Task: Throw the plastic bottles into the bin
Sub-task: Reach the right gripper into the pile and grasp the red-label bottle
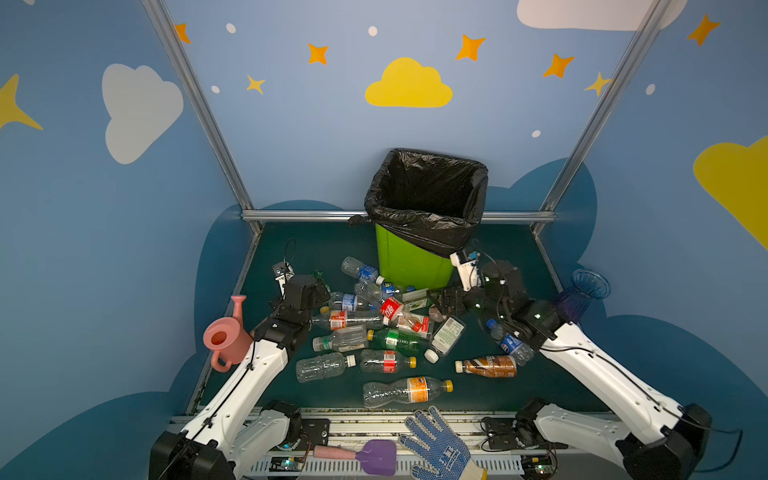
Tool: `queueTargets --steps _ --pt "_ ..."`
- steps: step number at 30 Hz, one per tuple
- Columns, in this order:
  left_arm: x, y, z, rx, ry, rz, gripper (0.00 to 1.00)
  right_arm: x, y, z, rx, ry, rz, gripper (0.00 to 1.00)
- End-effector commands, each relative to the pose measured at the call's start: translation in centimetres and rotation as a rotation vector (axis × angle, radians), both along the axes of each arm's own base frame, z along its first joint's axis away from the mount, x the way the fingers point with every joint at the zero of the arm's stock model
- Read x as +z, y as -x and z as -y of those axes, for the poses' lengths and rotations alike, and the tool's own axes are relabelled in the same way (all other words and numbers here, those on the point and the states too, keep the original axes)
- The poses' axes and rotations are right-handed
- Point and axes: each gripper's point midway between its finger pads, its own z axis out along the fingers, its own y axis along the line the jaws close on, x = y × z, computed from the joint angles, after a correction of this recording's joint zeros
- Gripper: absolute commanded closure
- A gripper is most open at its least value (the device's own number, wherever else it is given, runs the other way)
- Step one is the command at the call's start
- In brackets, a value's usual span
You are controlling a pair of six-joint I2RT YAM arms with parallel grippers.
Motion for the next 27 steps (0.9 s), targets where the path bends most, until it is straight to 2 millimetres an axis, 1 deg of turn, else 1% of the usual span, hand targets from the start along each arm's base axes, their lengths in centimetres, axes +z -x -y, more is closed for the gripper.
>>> queueTargets --steps 1,3,4,6,7,9,10,11,14,17,22,27 --pt "-0.1 0.7 -1.6 0.059 -0.015 0.004 0.00 -2.0 -0.5 -3.0 0.041 0.066 0.000 0.09" --pt "-0.2 1.0 -2.1 0.070 -0.004 0.002 0.00 -3.6 -0.8 -4.7 0.076 0.113 -0.033 0.10" --pt "-0.3 1.1 -2.3 0.074 0.000 0.001 0.00 -4.9 -0.9 -5.7 0.096 0.150 -0.054 0.10" --pt "-0.5 1.3 -2.7 0.077 0.009 -0.002 0.00 -6.2 -1.5 -7.2 0.131 0.211 -0.072 0.10" --pt "-0.6 1.5 -2.8 0.078 0.011 -0.003 0.00 -6.9 -2.0 -7.7 0.138 0.247 -0.083 0.10" --pt "-0.8 1.7 -3.2 0.087 0.017 -0.012 0.00 -7.5 -2.8 -8.4 0.150 0.294 -0.114 0.10" --pt "-1.0 1.8 -3.3 0.091 0.020 -0.020 0.00 -8.5 -3.2 -8.8 0.159 0.332 -0.132 0.10" --pt "-1.1 1.9 -3.4 0.094 0.021 -0.026 0.00 -9.1 -3.4 -9.1 0.169 0.352 -0.139 0.10" --pt "-1.3 2.2 -3.7 0.099 0.024 -0.032 0.00 -10.6 -4.1 -9.8 0.190 0.407 -0.162 0.10" --pt "-1.5 2.4 -3.8 0.100 0.026 -0.037 0.00 -11.7 -4.2 -10.0 0.210 0.443 -0.187 0.11" --pt "-1.6 2.4 -3.8 0.102 0.030 -0.041 0.00 -13.2 -3.6 -10.7 0.258 0.480 -0.244 0.16" --pt "-1.8 2.4 -3.8 0.102 0.031 -0.047 0.00 -14.5 -3.0 -11.8 0.296 0.511 -0.271 0.17"
